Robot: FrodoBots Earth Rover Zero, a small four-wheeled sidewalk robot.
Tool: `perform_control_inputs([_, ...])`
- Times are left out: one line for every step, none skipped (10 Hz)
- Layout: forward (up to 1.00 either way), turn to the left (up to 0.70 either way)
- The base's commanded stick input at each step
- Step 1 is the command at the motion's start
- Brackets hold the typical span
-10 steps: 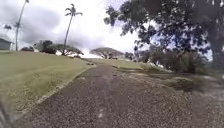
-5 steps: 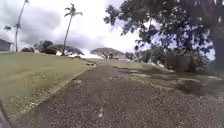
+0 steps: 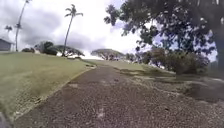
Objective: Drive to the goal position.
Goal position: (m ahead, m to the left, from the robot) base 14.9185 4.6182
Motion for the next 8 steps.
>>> perform_control_inputs([0.7, 0.29])
perform_control_inputs([0.7, 0.33])
perform_control_inputs([0.7, 0.25])
perform_control_inputs([0.7, 0.1])
perform_control_inputs([0.7, 0.0])
perform_control_inputs([0.7, 0.0])
perform_control_inputs([0.7, 0.0])
perform_control_inputs([0.7, 0.0])
